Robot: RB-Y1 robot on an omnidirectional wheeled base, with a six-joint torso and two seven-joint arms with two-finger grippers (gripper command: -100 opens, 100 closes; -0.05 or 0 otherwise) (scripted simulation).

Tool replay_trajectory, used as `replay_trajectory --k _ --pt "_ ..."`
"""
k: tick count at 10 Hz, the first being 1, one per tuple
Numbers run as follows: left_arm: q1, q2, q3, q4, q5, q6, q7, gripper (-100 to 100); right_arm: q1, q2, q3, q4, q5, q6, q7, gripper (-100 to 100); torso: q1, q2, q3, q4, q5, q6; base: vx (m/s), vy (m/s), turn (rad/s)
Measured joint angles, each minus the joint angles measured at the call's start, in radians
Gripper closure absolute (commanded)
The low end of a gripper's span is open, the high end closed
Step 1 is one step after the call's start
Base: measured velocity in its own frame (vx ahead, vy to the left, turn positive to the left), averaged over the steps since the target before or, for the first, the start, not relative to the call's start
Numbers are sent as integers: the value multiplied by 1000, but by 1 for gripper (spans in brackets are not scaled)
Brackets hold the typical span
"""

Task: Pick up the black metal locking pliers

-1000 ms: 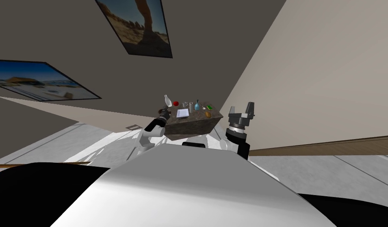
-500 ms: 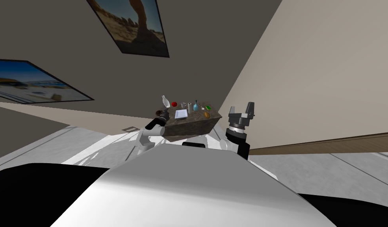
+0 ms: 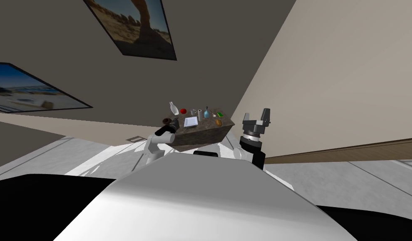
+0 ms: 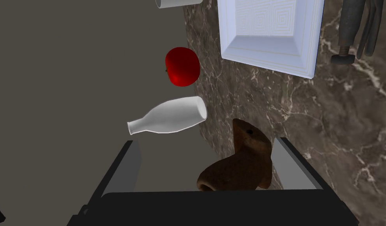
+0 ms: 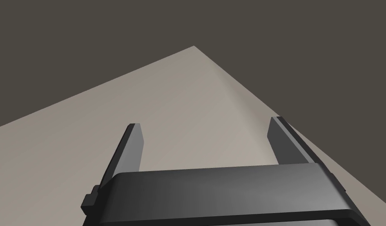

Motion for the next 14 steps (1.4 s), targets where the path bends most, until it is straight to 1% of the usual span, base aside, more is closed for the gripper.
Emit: replay_trajectory --k 2,3,6,11,13,14 --pt "-14 -9 3 15 -10 51 -2 -100 0 0 0 0 0 0 0 0 0 0 0 0 0 0 35 -15 -44" --pt "-19 -13 7 10 -13 82 -3 -100 0 0 0 0 0 0 0 0 -1 0 0 0 0 0 32 -16 -23" --pt "-32 -15 20 17 -11 167 -5 -100 0 0 0 0 0 0 0 0 0 1 0 0 0 0 28 -12 -46" --pt "-55 -37 32 25 -26 299 -8 -100 0 0 0 0 0 0 0 0 0 0 0 0 0 0 28 -8 -33" --pt "-59 -39 44 27 -17 346 -11 -100 0 0 0 0 0 0 0 0 0 0 0 0 0 0 26 -10 -33" --pt "-66 -43 45 30 -22 368 -11 -100 0 0 0 0 0 0 0 0 0 1 0 0 0 0 29 -14 -48"
